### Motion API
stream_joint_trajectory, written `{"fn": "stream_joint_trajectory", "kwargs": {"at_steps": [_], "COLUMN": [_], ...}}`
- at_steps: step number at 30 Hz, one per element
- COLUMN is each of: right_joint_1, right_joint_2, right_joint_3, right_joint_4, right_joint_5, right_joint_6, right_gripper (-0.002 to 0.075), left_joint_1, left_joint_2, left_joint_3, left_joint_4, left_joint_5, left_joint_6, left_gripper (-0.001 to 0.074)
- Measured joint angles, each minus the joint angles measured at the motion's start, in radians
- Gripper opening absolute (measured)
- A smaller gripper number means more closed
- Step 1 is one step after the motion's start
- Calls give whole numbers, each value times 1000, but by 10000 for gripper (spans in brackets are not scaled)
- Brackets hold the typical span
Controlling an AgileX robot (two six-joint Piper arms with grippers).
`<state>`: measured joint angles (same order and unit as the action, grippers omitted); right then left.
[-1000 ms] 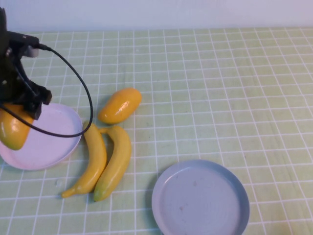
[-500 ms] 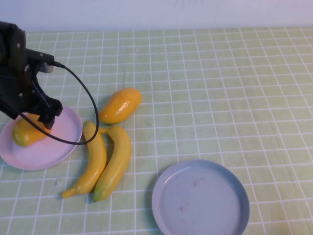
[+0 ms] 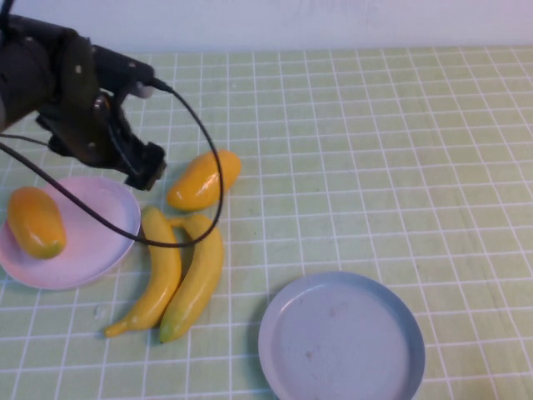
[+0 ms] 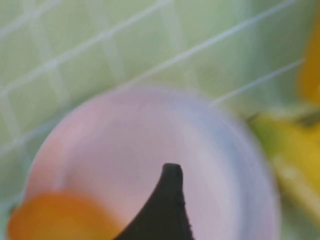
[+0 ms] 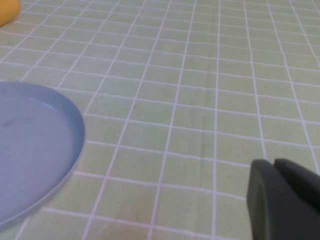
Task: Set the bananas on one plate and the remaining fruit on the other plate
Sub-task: Put one type of fruit in the left plate
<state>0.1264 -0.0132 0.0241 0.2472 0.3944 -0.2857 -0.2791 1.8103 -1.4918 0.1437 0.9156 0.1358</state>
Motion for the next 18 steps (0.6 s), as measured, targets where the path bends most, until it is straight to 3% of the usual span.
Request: {"fn": "stream_joint_trajectory", "kwargs": {"at_steps": [7, 18], "right_joint_1": [0, 0], "right_joint_2": [0, 0], "right_joint_3": [0, 0], "right_joint_4": [0, 0], "right_joint_5": [0, 0], "right_joint_6": [0, 0], "right_gripper": [-17, -17], "left_joint_1": [-136, -146], "left_joint_2": [66, 258], "left_joint_3": [-46, -268], "left_joint_4": [-6, -15], "left_joint_5": [-144, -48], "left_joint_6": [25, 60], "left_gripper": [650, 615]}}
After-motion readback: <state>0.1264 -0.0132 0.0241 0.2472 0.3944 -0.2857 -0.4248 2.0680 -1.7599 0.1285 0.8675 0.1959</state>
